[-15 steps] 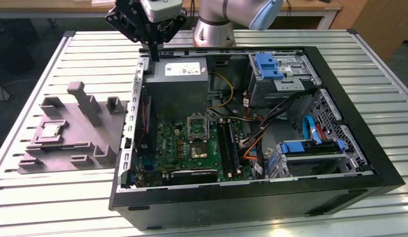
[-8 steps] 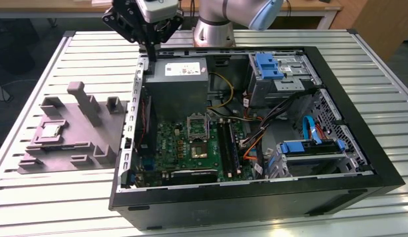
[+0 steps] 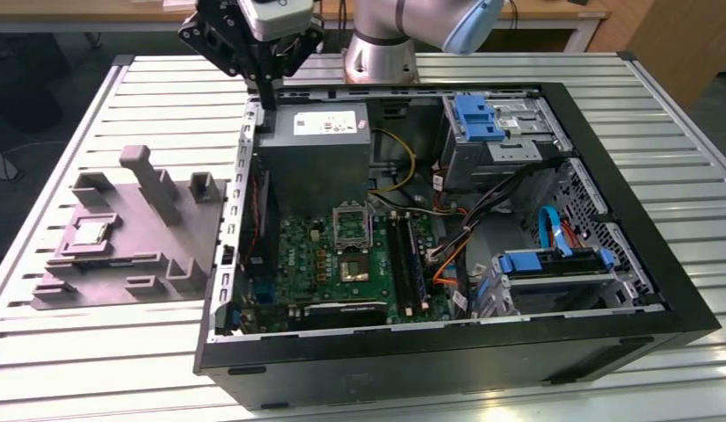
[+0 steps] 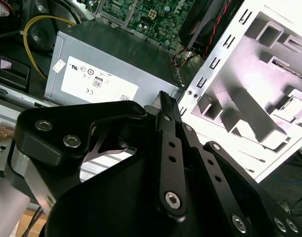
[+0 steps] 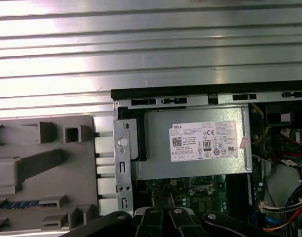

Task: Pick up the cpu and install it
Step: 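Reach for the cpu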

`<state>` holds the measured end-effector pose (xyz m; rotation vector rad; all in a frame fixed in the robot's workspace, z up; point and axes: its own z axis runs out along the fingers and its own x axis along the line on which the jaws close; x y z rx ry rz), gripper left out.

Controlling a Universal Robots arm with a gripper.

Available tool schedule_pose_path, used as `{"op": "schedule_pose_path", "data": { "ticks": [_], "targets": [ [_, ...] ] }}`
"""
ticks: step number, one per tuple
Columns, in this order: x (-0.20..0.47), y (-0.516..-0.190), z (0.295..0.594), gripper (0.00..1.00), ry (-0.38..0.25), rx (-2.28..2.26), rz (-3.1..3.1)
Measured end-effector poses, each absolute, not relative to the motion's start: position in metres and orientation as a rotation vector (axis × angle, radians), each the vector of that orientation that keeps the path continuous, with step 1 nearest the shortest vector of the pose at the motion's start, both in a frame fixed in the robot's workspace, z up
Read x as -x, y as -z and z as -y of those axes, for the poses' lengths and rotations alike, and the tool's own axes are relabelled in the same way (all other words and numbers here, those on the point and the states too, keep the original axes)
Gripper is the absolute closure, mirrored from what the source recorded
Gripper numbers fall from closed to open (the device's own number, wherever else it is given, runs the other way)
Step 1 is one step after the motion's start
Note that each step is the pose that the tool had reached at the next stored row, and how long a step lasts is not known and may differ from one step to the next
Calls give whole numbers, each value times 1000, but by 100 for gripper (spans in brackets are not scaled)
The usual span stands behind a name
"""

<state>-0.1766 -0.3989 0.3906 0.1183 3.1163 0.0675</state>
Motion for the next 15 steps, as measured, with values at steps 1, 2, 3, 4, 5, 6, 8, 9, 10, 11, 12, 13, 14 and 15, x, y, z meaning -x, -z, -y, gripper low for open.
{"op": "schedule_pose_path", "data": {
  "ticks": [1, 2, 3, 4, 5, 6, 8, 9, 10, 11, 12, 13, 14, 15],
  "targets": [
    [177, -391, 399, 89, -67, -118, -3116],
    [177, -391, 399, 89, -67, -118, -3116],
    [177, -391, 399, 89, -67, -118, -3116],
    [177, -391, 399, 89, -67, -118, -3116],
    [177, -391, 399, 89, -68, -118, -3116],
    [177, -391, 399, 89, -68, -118, -3116],
    [177, -391, 399, 89, -67, -118, -3116],
    [178, -391, 399, 89, -68, -118, -3116],
    [179, -391, 399, 89, -68, -118, -3116],
    [179, -391, 399, 89, -67, -118, -3116],
    [180, -391, 399, 89, -67, -118, -3116],
    [181, -391, 399, 89, -67, -118, -3116],
    [181, -391, 399, 89, -67, -118, -3116],
    [182, -391, 399, 89, -68, -118, -3116]
  ]
}}
